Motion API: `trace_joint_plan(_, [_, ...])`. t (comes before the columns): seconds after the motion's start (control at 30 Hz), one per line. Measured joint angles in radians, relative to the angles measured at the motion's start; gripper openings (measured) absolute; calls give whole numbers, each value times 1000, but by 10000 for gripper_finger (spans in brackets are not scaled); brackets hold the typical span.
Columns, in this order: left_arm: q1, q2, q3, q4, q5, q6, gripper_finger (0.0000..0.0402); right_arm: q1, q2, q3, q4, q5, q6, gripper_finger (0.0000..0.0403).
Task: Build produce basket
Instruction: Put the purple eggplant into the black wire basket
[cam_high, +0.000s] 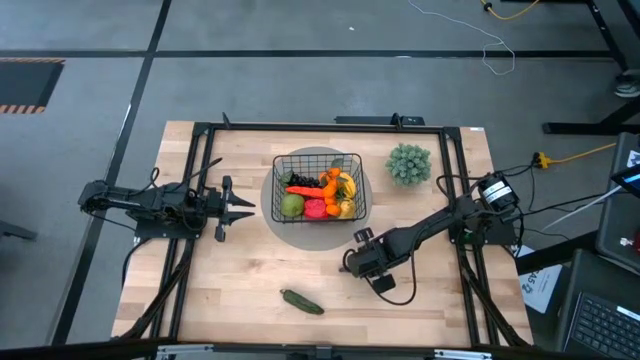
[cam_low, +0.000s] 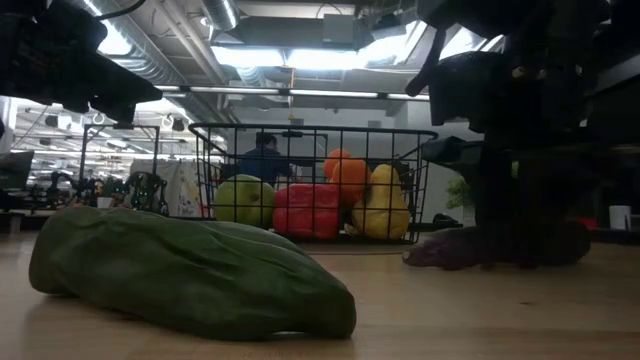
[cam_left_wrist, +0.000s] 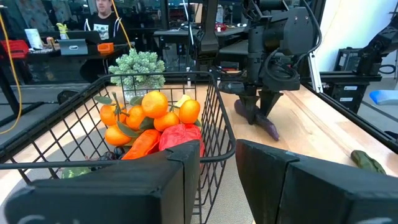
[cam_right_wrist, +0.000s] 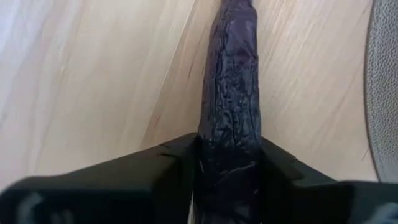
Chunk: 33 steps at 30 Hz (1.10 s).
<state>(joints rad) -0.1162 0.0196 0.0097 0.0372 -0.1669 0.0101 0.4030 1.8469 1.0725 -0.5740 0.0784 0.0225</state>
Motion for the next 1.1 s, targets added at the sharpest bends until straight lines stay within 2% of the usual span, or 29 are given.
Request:
trace_joint_plan(0.13, [0,0,0,0,0,0,94,0,0,1,0,4,-1,74])
trace_joint_plan(0.37, [0,0,0,0,0,0,94,0,4,18,-29,32,-7,73])
trace_joint_plan(0.5, [0,0,0,0,0,0,94,-2,7,101,-139,107,-13,82])
trace_joint_plan(0.87, [0,0,0,0,0,0,94,8,4,380,-435,332,-196,79])
trace_joint_plan(1.1, [0,0,0,0,0,0,94,4,3,539,-578,491,-374,80])
